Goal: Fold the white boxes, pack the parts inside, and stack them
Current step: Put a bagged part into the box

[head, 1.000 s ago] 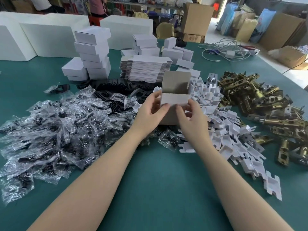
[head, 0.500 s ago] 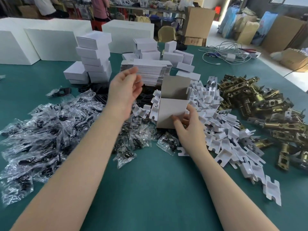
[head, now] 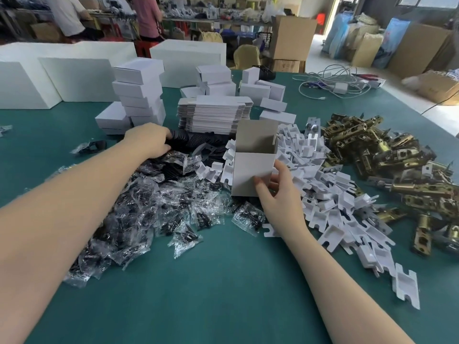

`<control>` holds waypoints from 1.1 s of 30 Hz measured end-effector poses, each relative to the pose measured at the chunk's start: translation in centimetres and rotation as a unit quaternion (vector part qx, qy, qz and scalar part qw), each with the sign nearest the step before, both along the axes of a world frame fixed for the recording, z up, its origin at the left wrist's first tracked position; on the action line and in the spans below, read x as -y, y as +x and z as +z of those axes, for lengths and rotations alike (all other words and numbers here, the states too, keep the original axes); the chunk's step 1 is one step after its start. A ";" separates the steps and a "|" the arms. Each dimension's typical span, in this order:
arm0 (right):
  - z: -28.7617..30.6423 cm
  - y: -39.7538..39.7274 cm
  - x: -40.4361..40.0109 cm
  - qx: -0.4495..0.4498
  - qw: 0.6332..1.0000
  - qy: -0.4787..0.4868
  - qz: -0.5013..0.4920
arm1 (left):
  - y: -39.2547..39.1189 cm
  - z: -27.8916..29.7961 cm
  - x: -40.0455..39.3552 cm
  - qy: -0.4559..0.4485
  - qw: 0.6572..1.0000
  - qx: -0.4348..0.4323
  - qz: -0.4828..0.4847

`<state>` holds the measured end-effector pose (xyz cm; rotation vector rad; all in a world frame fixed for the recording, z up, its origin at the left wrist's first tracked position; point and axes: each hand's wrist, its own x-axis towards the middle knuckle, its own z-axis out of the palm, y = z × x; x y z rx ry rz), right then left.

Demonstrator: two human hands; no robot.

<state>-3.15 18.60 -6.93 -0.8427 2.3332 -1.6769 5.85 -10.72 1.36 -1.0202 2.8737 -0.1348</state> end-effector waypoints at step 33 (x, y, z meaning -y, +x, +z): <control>-0.4 -0.3 0.1 0.010 1.000 -0.006 -0.001 | 0.0 2.7 -0.2 0.011 0.992 0.117 0.049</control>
